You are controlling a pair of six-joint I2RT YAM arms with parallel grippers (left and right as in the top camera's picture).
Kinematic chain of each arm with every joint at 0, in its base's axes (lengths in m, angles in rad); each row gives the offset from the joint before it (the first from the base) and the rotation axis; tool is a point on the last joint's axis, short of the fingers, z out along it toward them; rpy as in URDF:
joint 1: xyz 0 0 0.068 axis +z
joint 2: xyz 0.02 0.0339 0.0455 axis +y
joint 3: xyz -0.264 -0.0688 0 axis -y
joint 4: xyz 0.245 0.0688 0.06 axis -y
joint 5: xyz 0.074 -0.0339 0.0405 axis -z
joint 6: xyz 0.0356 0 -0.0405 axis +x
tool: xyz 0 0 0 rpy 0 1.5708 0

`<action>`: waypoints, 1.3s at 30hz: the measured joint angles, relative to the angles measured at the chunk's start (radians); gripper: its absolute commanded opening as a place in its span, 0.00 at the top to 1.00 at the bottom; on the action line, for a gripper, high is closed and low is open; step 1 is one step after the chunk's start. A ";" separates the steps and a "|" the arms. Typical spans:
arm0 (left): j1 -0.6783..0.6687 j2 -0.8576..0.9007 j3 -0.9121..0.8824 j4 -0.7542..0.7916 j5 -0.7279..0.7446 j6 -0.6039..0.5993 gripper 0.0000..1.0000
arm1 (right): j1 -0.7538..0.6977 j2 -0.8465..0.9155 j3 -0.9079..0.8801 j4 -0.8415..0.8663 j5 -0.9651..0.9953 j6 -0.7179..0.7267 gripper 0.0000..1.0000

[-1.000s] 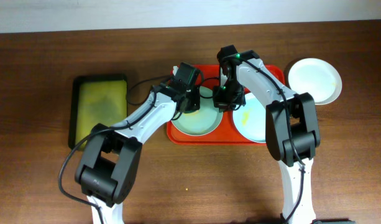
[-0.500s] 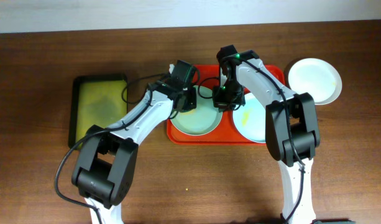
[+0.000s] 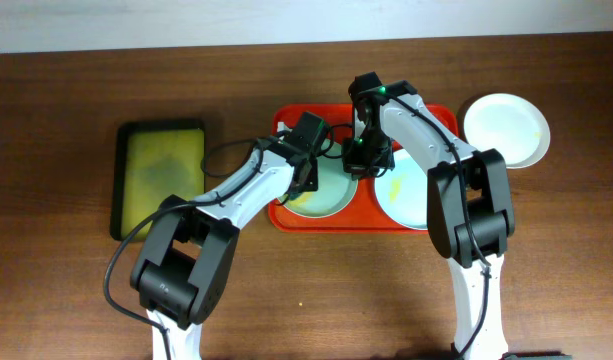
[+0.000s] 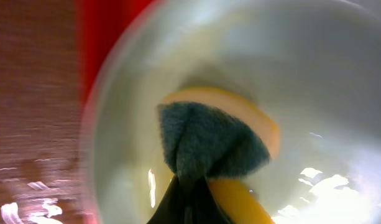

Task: Clean dirty plates on tray and stack at the side

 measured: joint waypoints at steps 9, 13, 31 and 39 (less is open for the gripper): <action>0.007 -0.056 0.048 -0.013 -0.130 0.027 1.00 | 0.000 0.000 0.001 0.007 0.000 -0.005 0.96; 0.057 -0.091 0.050 -0.017 -0.021 0.027 1.00 | 0.004 0.000 0.058 -0.040 0.076 -0.051 0.96; 0.664 -0.148 0.035 -0.115 0.003 0.027 1.00 | 0.485 -0.089 0.354 -0.208 1.600 -0.365 0.96; 0.664 -0.146 0.032 -0.114 0.003 0.027 1.00 | 0.493 -0.089 0.354 -0.235 1.490 -0.279 0.96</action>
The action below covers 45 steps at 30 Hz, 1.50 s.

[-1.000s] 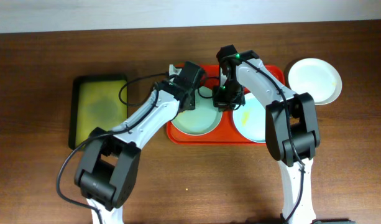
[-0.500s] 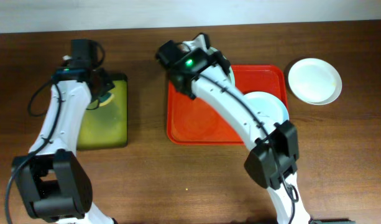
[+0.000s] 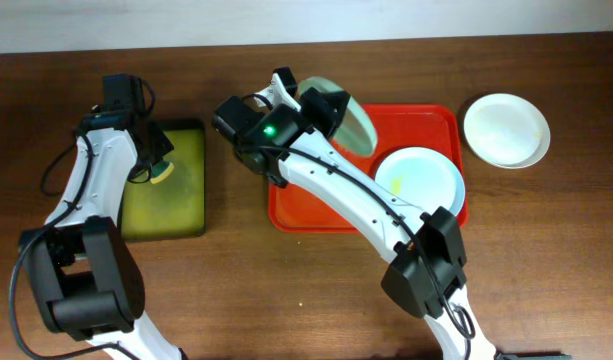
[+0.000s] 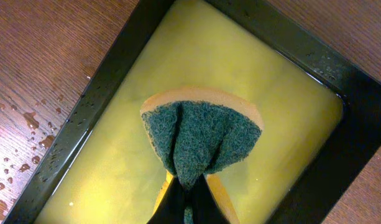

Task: Clean dirty plates on tray and stack at the side

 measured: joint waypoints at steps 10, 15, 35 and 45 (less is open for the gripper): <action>0.000 0.000 0.000 -0.001 0.000 0.000 1.00 | -0.084 0.000 0.000 -0.162 0.046 0.114 0.96; 0.000 0.000 0.000 0.002 0.000 0.000 1.00 | -0.091 0.000 0.000 -0.097 -0.061 0.153 0.96; 0.000 0.000 0.000 0.002 0.000 0.000 1.00 | -1.308 0.000 0.000 0.063 -1.550 0.076 0.96; 0.000 0.000 0.000 0.005 0.000 0.000 1.00 | -1.321 0.078 0.000 0.124 -1.375 0.173 0.28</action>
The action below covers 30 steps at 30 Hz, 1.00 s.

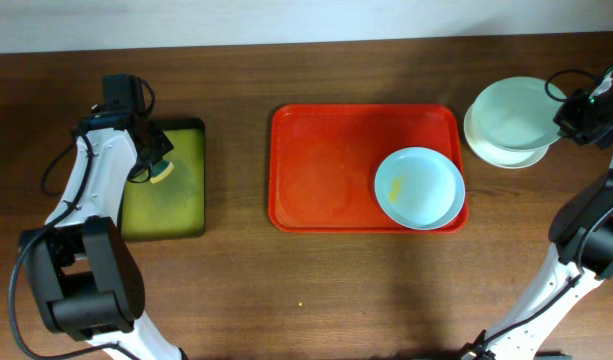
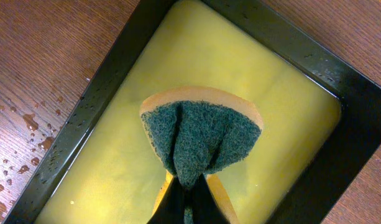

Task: Clean dirty plates on tray and stack at the side
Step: 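Release the pale green plate and move right gripper to the blue plate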

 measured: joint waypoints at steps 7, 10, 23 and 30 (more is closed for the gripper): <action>0.000 0.000 0.000 0.000 0.000 0.000 1.00 | 0.007 0.006 0.000 -0.082 -0.009 -0.047 0.01; 0.000 0.000 0.000 0.000 0.000 0.000 1.00 | 0.034 -0.045 -0.001 -0.151 -0.021 -0.055 0.01; 0.000 0.000 0.000 0.000 0.000 0.000 1.00 | 0.491 -0.233 -0.200 -0.286 0.088 -0.031 0.01; 0.000 0.000 0.000 0.000 0.000 0.000 1.00 | 0.560 -0.502 -0.428 -0.170 0.094 0.002 0.01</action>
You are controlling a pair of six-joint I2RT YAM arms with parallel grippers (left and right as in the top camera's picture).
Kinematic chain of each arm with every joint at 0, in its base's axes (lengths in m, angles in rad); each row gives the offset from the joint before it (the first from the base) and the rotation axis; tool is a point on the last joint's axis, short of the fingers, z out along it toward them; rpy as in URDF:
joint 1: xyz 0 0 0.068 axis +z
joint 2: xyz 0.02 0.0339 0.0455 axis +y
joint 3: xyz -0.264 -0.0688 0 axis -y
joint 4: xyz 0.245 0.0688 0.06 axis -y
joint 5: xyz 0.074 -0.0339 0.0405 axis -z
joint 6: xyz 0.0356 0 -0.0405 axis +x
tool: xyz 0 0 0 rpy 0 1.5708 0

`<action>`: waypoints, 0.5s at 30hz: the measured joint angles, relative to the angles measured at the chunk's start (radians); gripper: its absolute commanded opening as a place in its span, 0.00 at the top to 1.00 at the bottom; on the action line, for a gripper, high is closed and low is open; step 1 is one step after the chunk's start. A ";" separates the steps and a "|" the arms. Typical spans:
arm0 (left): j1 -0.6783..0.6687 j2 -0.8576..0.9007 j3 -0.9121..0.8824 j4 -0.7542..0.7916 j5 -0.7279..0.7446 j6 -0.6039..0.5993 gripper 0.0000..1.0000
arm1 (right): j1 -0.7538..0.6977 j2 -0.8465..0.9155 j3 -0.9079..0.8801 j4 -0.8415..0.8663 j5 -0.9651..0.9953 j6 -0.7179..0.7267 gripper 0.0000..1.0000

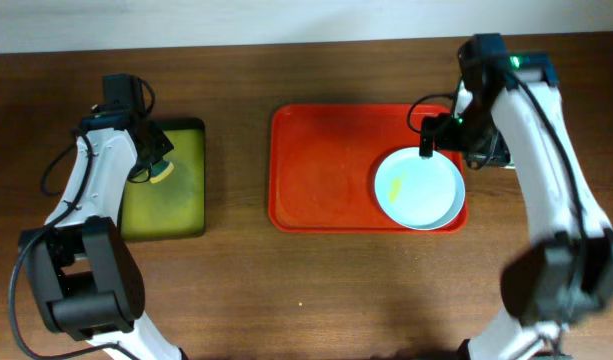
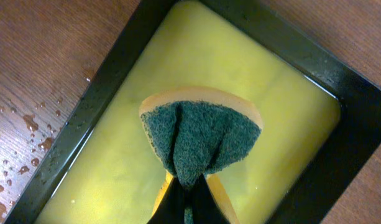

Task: Clean dirty plates on tray and stack at the side
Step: 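Release the pale green plate and move right gripper to the blue plate, then grip the light blue plate rim and bring the sponge to scrub it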

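Observation:
One white plate (image 1: 422, 190) with a yellow smear (image 1: 394, 187) lies at the right end of the red tray (image 1: 321, 170). My right gripper (image 1: 427, 143) is at the plate's far rim; whether its jaws are open or shut does not show. The right arm hides most of the stacked plates beside the tray. Over the black tub (image 1: 176, 205) my left gripper (image 1: 154, 166) is shut on the yellow and green sponge (image 1: 162, 173). In the left wrist view the folded sponge (image 2: 199, 134) hangs pinched in the left gripper (image 2: 189, 183), above the tub's yellow liquid (image 2: 115, 180).
Water drops (image 2: 28, 124) lie on the wood table (image 1: 316, 290) beside the tub's black rim (image 2: 103, 87). The left half of the tray is bare red.
My right arm was at the far right, over the plates stacked beside the tray. Now its gripper is at the far rim of the plate on the tray. The left arm has not moved.
First my left gripper pressed the sponge into a plate on the tray's left half, with the right gripper at that plate. Then the sponge hung over the tub and the right gripper held the plate up. Then that plate lay on the stack at the right.

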 measured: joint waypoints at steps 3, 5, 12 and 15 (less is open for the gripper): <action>0.000 0.000 0.000 -0.001 0.001 0.000 1.00 | -0.054 -0.237 -0.317 0.204 0.012 0.000 0.01; 0.000 0.000 0.000 -0.002 0.003 0.000 1.00 | -0.106 -0.224 -0.464 0.264 0.006 0.000 0.01; 0.000 0.000 0.000 -0.002 0.011 0.000 1.00 | -0.146 -0.203 -0.561 0.375 -0.008 0.028 0.32; 0.000 0.000 0.000 0.000 0.011 0.000 1.00 | -0.146 -0.181 -0.565 0.405 0.032 0.092 0.37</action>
